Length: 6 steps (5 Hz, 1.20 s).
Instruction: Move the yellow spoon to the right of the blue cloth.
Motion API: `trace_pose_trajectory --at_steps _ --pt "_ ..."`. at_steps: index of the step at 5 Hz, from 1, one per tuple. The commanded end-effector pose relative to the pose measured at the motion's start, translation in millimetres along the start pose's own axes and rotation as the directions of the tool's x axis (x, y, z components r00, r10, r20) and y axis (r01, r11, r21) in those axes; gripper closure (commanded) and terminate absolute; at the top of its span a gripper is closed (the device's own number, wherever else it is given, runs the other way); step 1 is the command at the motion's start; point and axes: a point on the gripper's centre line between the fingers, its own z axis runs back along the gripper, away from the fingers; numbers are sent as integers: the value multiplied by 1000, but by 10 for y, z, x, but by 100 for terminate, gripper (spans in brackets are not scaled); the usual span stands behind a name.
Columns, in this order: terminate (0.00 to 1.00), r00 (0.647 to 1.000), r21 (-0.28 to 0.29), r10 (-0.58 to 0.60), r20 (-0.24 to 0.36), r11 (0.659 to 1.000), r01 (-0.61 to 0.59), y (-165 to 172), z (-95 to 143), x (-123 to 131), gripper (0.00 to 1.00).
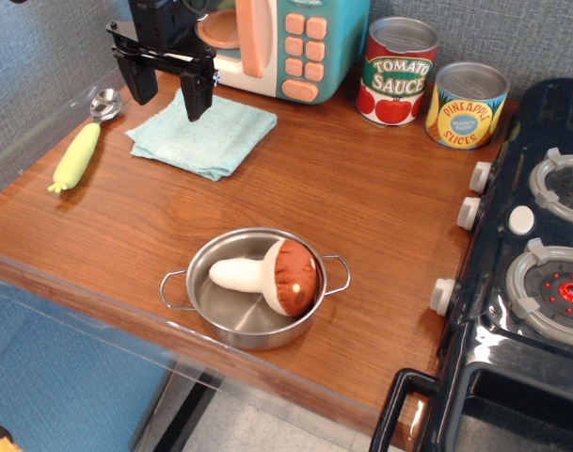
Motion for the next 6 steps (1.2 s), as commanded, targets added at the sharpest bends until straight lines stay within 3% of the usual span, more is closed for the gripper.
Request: trace_pose_trajectory --at_steps 1,3,5,6 --pt "0 1000 0 0 0 1000 0 0 0 0 0" --pt "0 988 7 152 8 988 -152 372 49 -226 0" --pt "0 950 22 312 26 950 -312 712 138 -636 0" --pt "0 939 34 343 7 939 -343 797 85 -716 0"
